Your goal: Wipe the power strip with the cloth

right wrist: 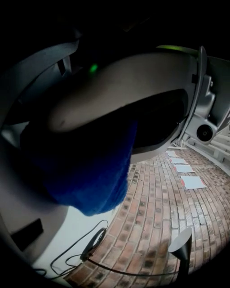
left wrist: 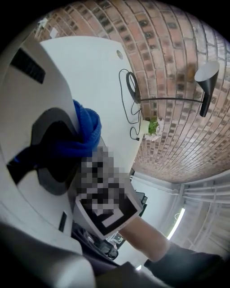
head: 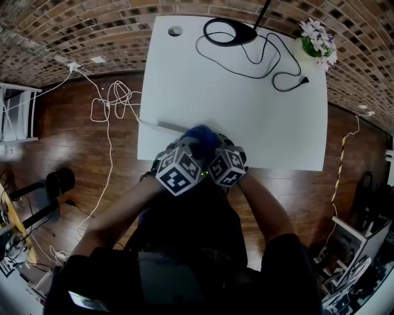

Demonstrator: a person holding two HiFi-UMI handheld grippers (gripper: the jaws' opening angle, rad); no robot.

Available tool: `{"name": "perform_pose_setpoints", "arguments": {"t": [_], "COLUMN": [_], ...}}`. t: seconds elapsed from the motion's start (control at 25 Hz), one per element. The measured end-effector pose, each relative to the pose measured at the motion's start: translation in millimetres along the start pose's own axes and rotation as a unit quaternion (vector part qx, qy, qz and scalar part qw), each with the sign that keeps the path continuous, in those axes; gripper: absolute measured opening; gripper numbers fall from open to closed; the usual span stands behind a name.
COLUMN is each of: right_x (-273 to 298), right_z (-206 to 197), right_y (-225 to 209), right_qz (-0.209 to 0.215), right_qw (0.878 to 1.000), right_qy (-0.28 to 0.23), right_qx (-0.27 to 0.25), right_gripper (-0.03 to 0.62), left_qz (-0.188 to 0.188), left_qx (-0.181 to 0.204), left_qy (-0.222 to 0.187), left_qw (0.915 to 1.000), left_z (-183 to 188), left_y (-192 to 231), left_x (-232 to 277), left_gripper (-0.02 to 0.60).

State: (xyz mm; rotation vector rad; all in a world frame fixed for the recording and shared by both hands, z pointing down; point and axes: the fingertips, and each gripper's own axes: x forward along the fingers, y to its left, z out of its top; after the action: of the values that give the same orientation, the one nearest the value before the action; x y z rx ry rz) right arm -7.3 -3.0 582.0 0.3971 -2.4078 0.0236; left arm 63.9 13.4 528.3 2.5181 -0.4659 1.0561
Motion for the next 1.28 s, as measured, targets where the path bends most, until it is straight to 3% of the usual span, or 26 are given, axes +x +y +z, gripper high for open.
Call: {"name": "perform_pose_setpoints", "arguments": {"t": [0.52, 0.88, 1.16, 1.28], "right_x": [1, 0, 0, 0], "right_z": [0, 0, 0, 0], "right_y": [0, 0, 0, 0], "right_qz": [0.001, -0.001, -0.003, -0.004], "right_qw": [1.000, 1.000, 1.000, 1.000], "right_qy": [0.007, 0.005, 0.003, 0.001], "right_qx": [0.012, 0.010, 0.006, 0.004], "right_gripper": [0.153, 0.153, 0.153, 0.153], "left_qz": [-0.001, 0.023, 0.068, 0.090], "left_qx": [0.002, -0.012, 0.029, 0.064], "left_qy": [-0.015, -0.017, 0.004, 0.012], "left_qw": [0.9999, 0.9995, 0.9973, 0.9938], "left_z": [-7, -19, -38, -44], "left_y": [12, 37, 56, 62], "left_x": [-11, -30, -48, -53], "left_gripper": [0.056, 0.057, 0.057, 0.057]}}
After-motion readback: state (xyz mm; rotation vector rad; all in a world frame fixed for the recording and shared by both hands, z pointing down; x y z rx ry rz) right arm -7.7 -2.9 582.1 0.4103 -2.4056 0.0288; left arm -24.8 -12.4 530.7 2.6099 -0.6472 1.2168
